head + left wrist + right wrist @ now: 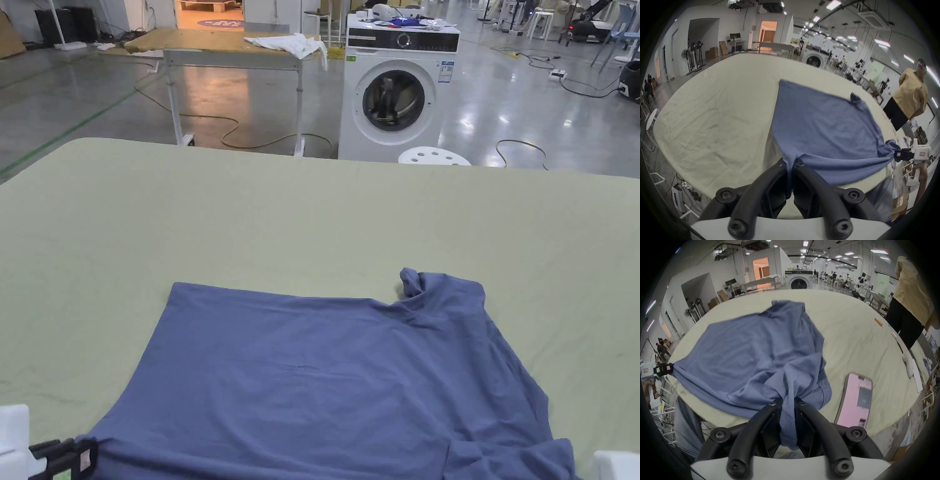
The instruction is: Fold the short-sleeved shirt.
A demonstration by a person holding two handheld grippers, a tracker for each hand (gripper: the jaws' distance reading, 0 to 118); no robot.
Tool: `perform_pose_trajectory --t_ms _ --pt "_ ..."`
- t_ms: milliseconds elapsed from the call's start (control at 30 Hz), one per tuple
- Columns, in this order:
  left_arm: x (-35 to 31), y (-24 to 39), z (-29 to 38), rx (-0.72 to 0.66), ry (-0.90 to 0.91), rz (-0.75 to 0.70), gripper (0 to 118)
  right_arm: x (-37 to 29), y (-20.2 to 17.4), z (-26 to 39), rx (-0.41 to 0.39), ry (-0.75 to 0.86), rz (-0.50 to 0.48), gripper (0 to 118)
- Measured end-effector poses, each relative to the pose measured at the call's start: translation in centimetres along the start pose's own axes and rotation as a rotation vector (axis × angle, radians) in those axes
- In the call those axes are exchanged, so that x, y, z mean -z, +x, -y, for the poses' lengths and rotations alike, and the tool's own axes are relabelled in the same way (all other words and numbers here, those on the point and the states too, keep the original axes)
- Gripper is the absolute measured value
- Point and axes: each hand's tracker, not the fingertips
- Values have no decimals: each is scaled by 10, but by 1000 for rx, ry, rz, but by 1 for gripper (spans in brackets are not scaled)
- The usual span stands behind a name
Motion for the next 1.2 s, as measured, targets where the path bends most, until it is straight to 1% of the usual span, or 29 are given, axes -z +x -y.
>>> perform_pose_trajectory --t_ms 167,233,400,500,633,700,767,800,833,900,933,967,1000,1033,1200 --pt "23 -5 -43 4 34 5 2 10 8 -53 22 45 -9 11" --pt "42 -4 -61 -2 42 7 2 25 11 -75 35 53 -12 11" --pt "96 -5 -93 16 29 -33 2 78 12 -119 32 27 1 11" --pt "126 -2 -104 17 -11 -51 2 113 15 -134 43 -3 14 11" --pt "160 -3 -108 13 -65 -68 2 152 24 -140 79 -53 17 12" --pt "173 -4 -108 15 -86 -83 3 162 24 -140 67 -55 12 13" --pt "178 -3 -108 8 -103 -85 3 167 22 -140 51 -53 23 16" --pt "179 -1 -107 6 -105 -92 6 165 21 -140 45 -40 29 18" --pt "178 1 -107 13 -104 -100 14 160 19 -139 40 -22 38 22" --pt "169 7 -106 45 -58 -131 29 147 14 -139 33 43 57 39" --pt "163 12 -105 64 -22 -135 42 139 12 -140 29 83 60 52" --pt "157 17 -105 87 17 -134 54 131 8 -140 23 135 67 60" --pt "151 23 -104 109 52 -132 64 119 1 -139 18 183 76 64" --pt "144 27 -105 123 85 -129 67 110 -4 -139 13 230 83 65" --pt "106 62 -96 205 298 -86 66 74 -36 -134 20 479 121 65"
